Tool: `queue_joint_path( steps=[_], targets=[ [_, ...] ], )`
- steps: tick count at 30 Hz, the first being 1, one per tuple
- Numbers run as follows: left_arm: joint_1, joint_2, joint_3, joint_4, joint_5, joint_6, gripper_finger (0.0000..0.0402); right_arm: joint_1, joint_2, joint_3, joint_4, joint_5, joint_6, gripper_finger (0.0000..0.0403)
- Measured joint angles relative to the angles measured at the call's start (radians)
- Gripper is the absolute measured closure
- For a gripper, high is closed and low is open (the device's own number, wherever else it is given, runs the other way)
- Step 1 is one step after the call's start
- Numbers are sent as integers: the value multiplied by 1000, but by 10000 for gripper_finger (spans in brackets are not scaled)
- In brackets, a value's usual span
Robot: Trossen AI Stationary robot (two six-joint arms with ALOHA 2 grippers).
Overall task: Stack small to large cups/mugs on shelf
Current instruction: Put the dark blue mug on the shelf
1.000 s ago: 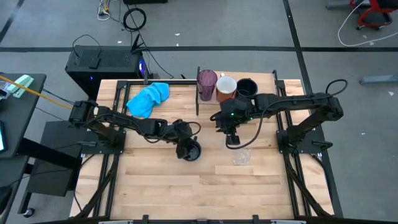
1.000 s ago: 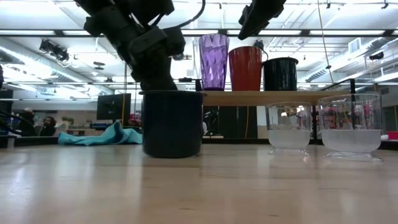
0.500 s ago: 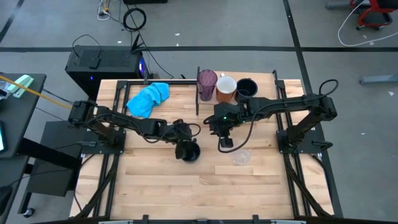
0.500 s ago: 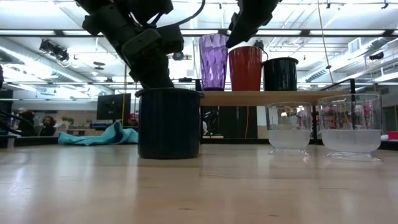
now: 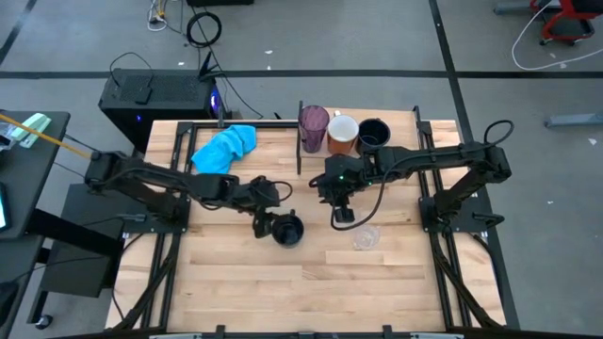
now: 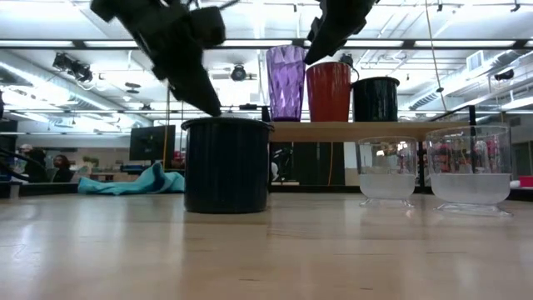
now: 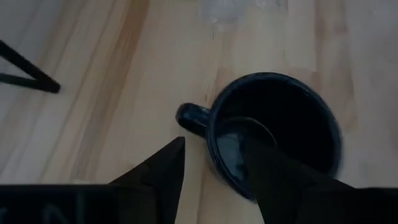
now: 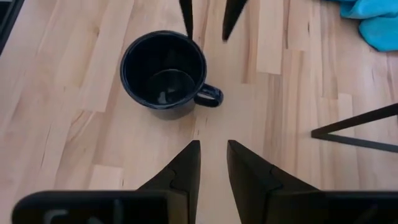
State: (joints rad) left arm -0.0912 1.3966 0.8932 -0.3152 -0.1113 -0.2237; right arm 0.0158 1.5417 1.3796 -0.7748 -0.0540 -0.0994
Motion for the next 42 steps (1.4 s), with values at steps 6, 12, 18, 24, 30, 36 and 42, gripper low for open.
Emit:
queue_joint_path(
  steps=[6,12,18,24,30,36,42],
  targets=[
    [-13,-64,0,-211,-22,-67,243,0,0,0,-1,0,-5,316],
    [16,23,-1,-225,-100,-49,271,4,0,0,26,0,-5,316],
    [71,139,0,-87,-33,103,295,33,0,0,4,-2,16,316],
    [145,224,0,60,103,164,313,76,0,0,-26,-2,18,316],
    [179,260,0,199,165,176,326,86,0,0,-28,1,23,316],
    [177,260,0,287,267,190,327,85,0,0,-52,1,41,316],
    [153,260,0,365,300,192,330,85,0,0,-52,1,54,316]
  ],
)
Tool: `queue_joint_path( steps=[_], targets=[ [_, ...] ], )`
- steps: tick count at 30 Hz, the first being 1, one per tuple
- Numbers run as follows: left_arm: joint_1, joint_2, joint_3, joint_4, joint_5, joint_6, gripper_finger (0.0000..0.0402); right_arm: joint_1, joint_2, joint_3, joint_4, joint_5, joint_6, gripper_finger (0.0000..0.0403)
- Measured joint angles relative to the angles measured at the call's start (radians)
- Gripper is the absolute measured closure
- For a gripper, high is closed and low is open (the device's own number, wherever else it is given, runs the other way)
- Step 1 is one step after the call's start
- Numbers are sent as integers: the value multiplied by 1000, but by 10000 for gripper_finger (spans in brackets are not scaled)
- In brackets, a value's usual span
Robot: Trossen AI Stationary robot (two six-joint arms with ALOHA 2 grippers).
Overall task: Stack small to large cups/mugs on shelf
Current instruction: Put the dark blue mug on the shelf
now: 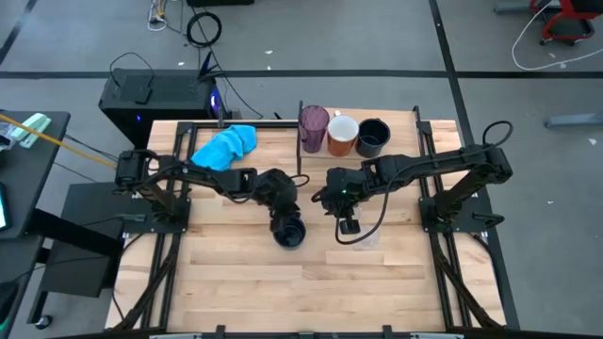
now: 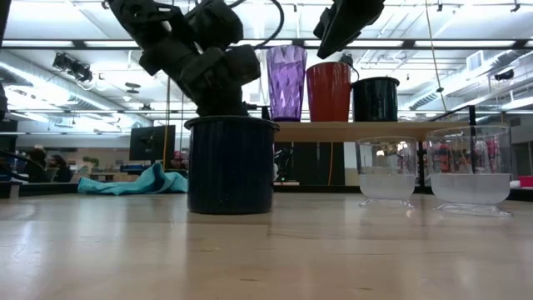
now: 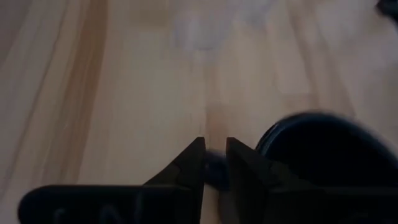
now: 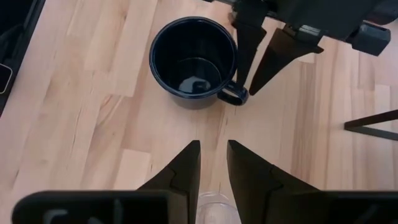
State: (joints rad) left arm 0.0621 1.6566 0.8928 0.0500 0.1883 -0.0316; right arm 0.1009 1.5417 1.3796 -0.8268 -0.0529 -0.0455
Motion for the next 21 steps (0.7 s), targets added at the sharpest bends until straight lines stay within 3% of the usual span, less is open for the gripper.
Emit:
queue_joint_path(
  steps=[6,10,16,21],
  targets=[
    [-23,-1,0,90,3,9,335,0,0,0,5,0,6,316],
    [-18,-43,0,66,-3,19,337,0,0,0,5,0,11,316],
    [26,-137,0,-196,-15,-48,354,0,0,0,9,0,10,316],
    [60,-125,-1,-406,-15,-46,368,0,0,0,33,0,-8,316]
  ],
)
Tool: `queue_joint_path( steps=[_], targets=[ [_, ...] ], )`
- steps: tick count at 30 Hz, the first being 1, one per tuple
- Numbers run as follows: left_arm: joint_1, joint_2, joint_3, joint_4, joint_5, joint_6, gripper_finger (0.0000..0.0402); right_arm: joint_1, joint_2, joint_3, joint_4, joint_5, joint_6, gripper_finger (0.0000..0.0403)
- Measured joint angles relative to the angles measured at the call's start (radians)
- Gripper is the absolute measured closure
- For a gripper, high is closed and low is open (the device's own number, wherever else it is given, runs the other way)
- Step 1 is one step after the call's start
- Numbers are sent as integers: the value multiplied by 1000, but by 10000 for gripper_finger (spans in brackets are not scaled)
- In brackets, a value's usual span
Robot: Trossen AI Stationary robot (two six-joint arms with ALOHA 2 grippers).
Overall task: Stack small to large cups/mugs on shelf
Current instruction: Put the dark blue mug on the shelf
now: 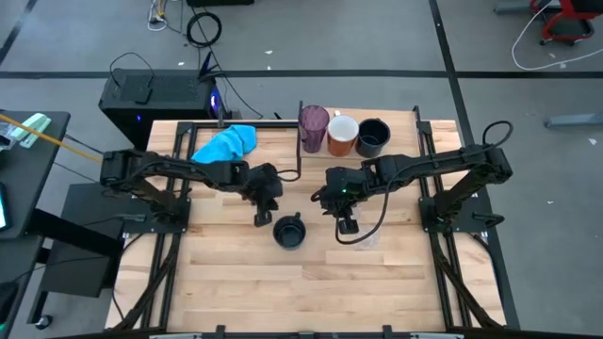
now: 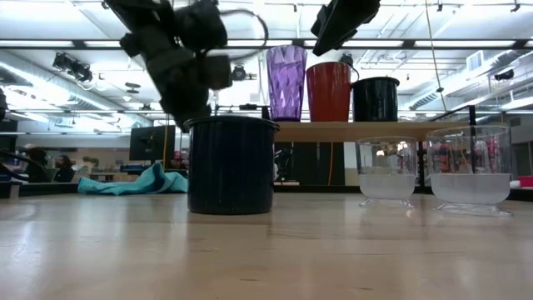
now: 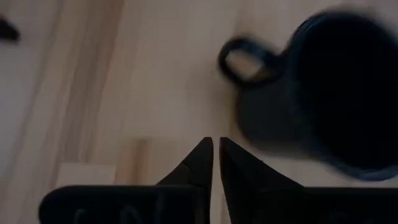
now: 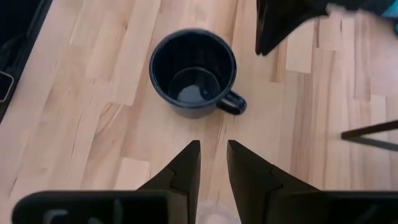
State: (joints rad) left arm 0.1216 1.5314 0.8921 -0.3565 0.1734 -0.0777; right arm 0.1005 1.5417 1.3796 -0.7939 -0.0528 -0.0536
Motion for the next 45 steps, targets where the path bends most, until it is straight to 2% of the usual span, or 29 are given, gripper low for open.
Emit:
queue_joint_path(
  steps=[3,8,12,14,17,22,27,33,38,45],
  targets=[
    [-2,51,0,-1,26,42,377,0,0,0,16,0,-7,316],
    [8,141,0,127,155,109,390,0,0,0,17,0,-8,316],
    [28,198,0,228,271,109,392,0,0,0,17,0,-9,316],
    [27,221,0,278,295,108,389,0,0,0,17,0,-9,316],
    [16,247,0,364,294,107,383,0,0,0,17,0,-10,316],
    [-14,278,0,520,228,117,391,0,0,0,18,0,-10,316],
    [-45,277,1,610,226,161,390,0,0,0,16,0,-3,316],
    [-70,275,1,618,227,167,368,0,0,-29,15,0,31,316],
    [-51,240,0,583,214,119,375,1,0,-100,30,-1,62,316],
    [-19,116,0,408,194,121,393,35,0,-232,230,-4,82,304]
  ],
)
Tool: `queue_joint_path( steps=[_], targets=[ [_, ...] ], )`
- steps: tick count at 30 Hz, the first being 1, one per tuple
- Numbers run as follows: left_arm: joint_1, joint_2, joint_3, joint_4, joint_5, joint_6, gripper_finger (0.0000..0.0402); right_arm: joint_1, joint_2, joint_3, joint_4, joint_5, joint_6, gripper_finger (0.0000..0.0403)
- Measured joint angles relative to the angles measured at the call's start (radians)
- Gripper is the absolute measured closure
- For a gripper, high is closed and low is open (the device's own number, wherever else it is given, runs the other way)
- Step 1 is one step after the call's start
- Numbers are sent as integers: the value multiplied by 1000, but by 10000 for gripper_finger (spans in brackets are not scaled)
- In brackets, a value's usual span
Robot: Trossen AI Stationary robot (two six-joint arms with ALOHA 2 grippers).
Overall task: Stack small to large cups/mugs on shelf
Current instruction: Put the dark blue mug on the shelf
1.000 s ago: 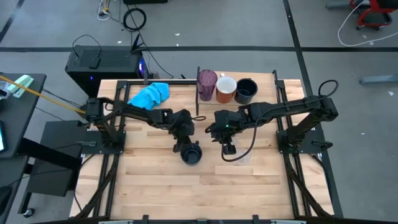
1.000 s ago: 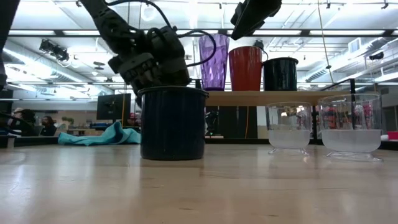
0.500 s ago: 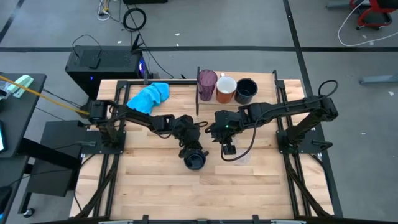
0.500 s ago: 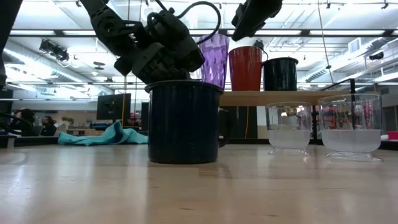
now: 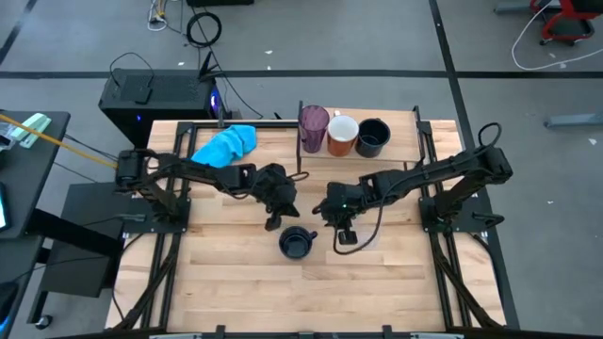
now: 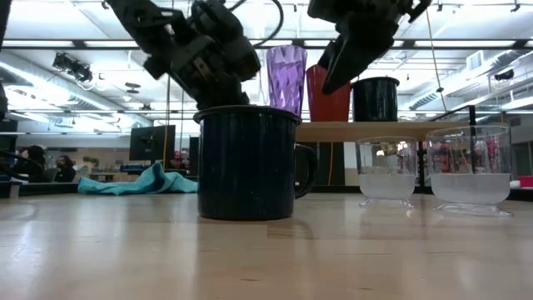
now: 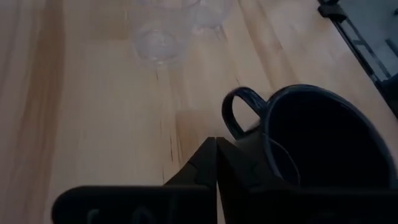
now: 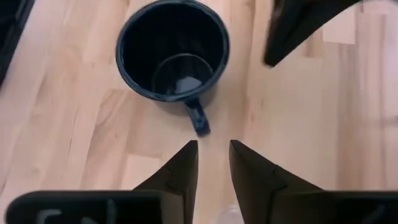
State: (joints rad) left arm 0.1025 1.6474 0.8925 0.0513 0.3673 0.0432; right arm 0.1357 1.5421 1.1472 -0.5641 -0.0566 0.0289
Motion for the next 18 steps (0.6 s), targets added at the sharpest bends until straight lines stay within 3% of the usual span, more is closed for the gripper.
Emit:
queue_joint_path(
  steps=[10,18],
  targets=[
    [1,-107,0,-273,-20,-37,367,42,5,-57,152,3,88,237],
    [-2,-200,0,-342,-34,-52,388,57,136,-22,173,18,110,211]
  ],
)
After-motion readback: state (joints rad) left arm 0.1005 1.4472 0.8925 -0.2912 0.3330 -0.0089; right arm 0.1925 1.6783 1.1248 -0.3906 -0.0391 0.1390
